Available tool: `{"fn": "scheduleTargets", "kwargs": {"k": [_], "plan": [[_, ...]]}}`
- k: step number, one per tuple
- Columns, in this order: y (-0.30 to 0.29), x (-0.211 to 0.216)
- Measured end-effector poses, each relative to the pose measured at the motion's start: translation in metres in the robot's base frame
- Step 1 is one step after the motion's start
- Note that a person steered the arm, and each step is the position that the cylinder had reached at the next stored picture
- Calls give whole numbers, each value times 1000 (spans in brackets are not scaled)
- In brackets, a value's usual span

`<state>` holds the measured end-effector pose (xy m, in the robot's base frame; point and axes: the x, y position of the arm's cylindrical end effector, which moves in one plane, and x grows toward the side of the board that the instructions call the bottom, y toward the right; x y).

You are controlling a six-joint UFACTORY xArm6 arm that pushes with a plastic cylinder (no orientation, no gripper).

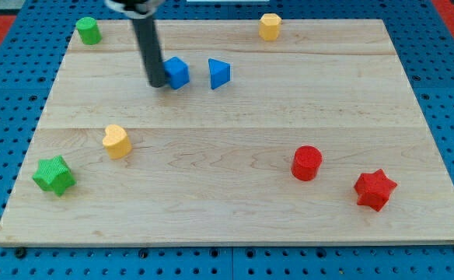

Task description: Point at the yellow hexagon

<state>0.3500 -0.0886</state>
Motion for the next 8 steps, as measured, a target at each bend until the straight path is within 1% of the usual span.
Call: {"fn": "scheduleTargets", "kwargs": {"k": [1,2,3,4,5,6,7,8], "plan": [[12,15],[-29,59],[-100,54],[-122,57],[-122,57],[-108,30],[3,35],[84,38]]}}
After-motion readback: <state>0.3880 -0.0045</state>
